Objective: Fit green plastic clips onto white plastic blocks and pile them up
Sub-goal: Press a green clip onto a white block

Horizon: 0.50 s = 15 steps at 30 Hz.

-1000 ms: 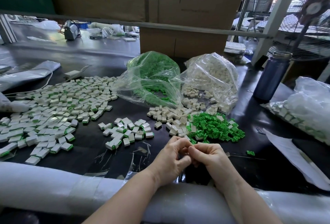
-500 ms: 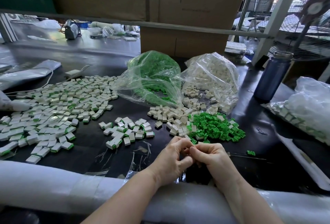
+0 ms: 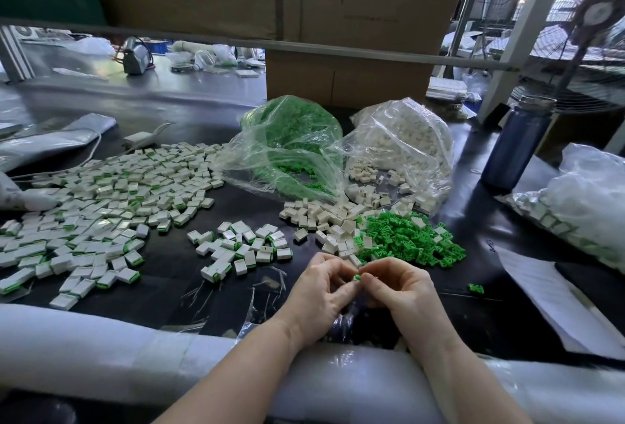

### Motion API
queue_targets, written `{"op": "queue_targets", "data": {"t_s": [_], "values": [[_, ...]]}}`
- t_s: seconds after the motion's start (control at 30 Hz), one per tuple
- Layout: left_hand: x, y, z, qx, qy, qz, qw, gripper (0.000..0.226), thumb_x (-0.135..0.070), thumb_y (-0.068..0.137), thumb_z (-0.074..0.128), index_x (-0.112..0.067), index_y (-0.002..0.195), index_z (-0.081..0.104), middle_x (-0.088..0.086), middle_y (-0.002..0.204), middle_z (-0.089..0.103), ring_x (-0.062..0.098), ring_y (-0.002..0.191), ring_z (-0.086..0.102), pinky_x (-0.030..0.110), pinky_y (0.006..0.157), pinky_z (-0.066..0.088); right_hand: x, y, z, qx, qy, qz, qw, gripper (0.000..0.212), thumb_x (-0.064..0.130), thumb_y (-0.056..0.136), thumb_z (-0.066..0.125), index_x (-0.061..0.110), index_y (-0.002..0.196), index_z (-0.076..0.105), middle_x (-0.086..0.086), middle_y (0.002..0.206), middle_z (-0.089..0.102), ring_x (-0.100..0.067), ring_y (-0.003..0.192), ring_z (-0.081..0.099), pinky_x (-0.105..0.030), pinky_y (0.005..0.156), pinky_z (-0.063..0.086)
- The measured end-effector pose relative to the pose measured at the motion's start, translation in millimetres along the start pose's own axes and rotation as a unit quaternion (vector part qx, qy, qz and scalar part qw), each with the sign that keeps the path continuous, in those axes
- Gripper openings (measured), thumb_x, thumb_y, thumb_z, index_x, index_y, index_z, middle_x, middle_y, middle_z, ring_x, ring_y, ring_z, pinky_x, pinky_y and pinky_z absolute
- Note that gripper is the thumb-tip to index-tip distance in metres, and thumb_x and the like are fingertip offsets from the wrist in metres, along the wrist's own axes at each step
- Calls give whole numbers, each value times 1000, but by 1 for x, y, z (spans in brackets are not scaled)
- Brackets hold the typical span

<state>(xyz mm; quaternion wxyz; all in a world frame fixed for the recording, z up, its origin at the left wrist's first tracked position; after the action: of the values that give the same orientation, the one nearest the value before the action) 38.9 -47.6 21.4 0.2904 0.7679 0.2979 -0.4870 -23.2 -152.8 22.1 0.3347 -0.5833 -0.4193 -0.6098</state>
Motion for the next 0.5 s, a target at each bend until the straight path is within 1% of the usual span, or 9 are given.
{"op": "queue_targets", "data": {"t_s": [0.07,0.13,0.23,0.3,0.37,0.43,0.5], "values": [[1,0,1,5,6,-3,1000,7,-13,87,63,-8,92,64,6,107,49,13,81,54,24,80,52,2,0,0,0,-16,-7,1000,16,-4,79,67,10,71,69,-2,62,67,-10,59,61,-20,54,50],[0,0,2,7,7,-1,1000,2,-12,87,63,-11,89,64,4,106,48,12,78,53,20,77,51,3,0,0,-4,-38,-11,999,16,-3,79,68,10,69,67,-1,59,65,-9,56,58,-19,53,49],[-2,-1,3,11,16,6,1000,6,-13,87,63,-18,84,62,2,103,49,11,77,54,16,73,48,3,0,0,-7,-82,-14,996,14,0,81,66,9,70,65,1,61,63,-6,57,56,-19,55,48],[-1,-1,2,9,18,6,1000,8,-14,87,63,-20,84,61,2,100,52,14,78,56,19,74,50,2,1,0,-10,-101,-17,995,14,1,82,66,10,71,66,2,62,64,-5,59,57,-19,57,48],[0,-1,0,-3,19,6,1000,8,-14,87,63,-21,84,61,0,92,58,11,74,58,20,71,51,3,1,-2,-18,-102,-23,994,15,2,82,66,12,71,66,4,61,64,-3,59,57,-17,57,48],[2,-1,-3,-23,10,-2,1000,5,-14,87,63,-18,86,63,-2,84,64,8,72,59,18,71,51,2,2,-7,-45,-96,-27,994,16,3,83,65,13,71,66,5,60,65,-3,58,58,-17,55,48],[7,-1,-9,-53,-6,-24,998,4,-13,88,61,-16,91,64,0,83,67,12,78,63,23,75,54,1,3,-16,-87,-103,-27,991,15,4,83,66,14,72,67,2,63,66,-7,60,59,-22,57,50]]}}
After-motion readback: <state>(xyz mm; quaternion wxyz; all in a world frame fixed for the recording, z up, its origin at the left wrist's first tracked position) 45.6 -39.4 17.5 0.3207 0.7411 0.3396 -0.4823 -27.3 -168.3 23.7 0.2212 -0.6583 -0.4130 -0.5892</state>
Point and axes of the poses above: each hand's wrist, its own y-axis towards the middle knuckle, its own z-axis out of the palm, x = y × z, the point moved 8 cm from there along y, towards the middle knuckle
